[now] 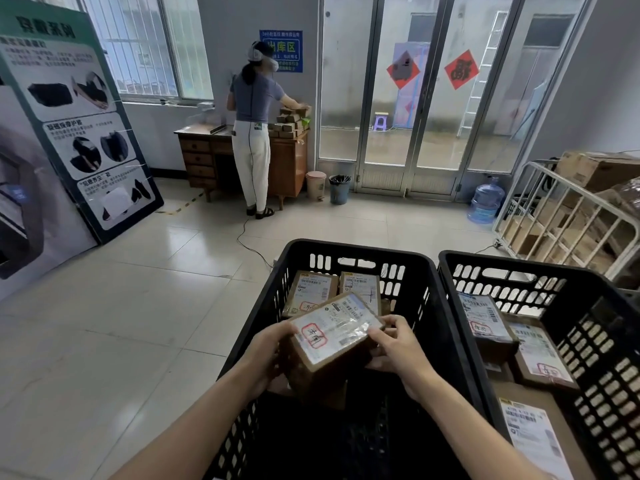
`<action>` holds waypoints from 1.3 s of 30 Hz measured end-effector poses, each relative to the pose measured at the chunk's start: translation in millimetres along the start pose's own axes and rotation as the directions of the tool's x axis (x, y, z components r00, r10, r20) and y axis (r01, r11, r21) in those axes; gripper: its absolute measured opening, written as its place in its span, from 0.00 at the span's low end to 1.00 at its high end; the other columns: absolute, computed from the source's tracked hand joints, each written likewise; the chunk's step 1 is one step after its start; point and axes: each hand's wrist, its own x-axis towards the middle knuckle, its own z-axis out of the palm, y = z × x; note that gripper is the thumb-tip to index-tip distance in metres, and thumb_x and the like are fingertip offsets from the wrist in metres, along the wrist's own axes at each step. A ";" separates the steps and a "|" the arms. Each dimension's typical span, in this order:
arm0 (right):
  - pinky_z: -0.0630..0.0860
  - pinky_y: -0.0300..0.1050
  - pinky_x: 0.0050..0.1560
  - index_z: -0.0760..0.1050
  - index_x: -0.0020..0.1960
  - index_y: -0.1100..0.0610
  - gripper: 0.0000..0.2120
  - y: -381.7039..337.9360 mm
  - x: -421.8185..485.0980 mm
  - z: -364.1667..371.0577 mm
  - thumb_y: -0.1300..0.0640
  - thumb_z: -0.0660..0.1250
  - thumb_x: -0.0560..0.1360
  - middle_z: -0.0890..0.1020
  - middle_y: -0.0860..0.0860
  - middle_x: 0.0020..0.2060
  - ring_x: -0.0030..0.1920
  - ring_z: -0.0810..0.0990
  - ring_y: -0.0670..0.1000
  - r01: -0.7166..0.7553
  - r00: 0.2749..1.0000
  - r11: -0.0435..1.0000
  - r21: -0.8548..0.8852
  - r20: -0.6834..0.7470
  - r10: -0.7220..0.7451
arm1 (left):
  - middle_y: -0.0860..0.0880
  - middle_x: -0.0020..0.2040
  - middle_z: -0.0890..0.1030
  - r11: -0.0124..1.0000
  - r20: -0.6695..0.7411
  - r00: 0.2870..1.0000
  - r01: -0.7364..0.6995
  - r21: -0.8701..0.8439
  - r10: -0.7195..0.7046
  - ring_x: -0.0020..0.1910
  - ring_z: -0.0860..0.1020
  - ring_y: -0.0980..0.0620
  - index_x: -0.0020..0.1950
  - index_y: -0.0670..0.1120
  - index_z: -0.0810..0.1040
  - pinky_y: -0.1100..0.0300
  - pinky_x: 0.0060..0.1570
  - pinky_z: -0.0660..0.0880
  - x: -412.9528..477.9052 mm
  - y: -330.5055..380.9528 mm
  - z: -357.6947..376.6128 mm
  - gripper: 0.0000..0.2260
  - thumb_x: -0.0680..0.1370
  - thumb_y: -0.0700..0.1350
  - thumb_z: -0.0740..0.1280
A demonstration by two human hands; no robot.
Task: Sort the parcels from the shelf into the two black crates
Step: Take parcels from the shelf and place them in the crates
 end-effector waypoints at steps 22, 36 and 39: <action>0.72 0.42 0.55 0.60 0.70 0.52 0.26 36.2 8.5 34.3 0.50 0.64 0.76 0.68 0.53 0.63 0.61 0.71 0.51 0.069 0.991 0.715 -0.696 -0.032 -0.127 | 0.47 0.63 0.73 0.653 0.030 0.932 -0.276 0.705 0.361 0.62 0.74 0.52 0.69 0.47 0.67 0.59 0.61 0.73 28.4 -11.4 -0.4 0.20 0.78 0.40 0.63; 0.71 0.46 0.58 0.80 0.55 0.59 0.36 53.4 26.2 49.9 0.49 0.83 0.50 0.82 0.55 0.56 0.58 0.80 0.55 0.319 0.880 0.168 -0.933 0.226 -0.419 | 0.48 0.77 0.41 0.116 0.072 0.937 -0.118 0.986 0.342 0.75 0.49 0.47 0.76 0.43 0.40 0.52 0.71 0.63 45.9 -26.7 -1.1 0.35 0.78 0.37 0.60; 0.72 0.43 0.57 0.82 0.52 0.62 0.36 63.0 32.5 51.9 0.52 0.84 0.46 0.84 0.56 0.51 0.55 0.82 0.54 0.362 0.850 0.111 -0.926 0.278 -0.448 | 0.47 0.77 0.40 0.078 0.054 0.937 -0.086 0.993 0.346 0.76 0.47 0.45 0.76 0.41 0.38 0.52 0.69 0.65 48.1 -29.4 2.2 0.37 0.77 0.36 0.61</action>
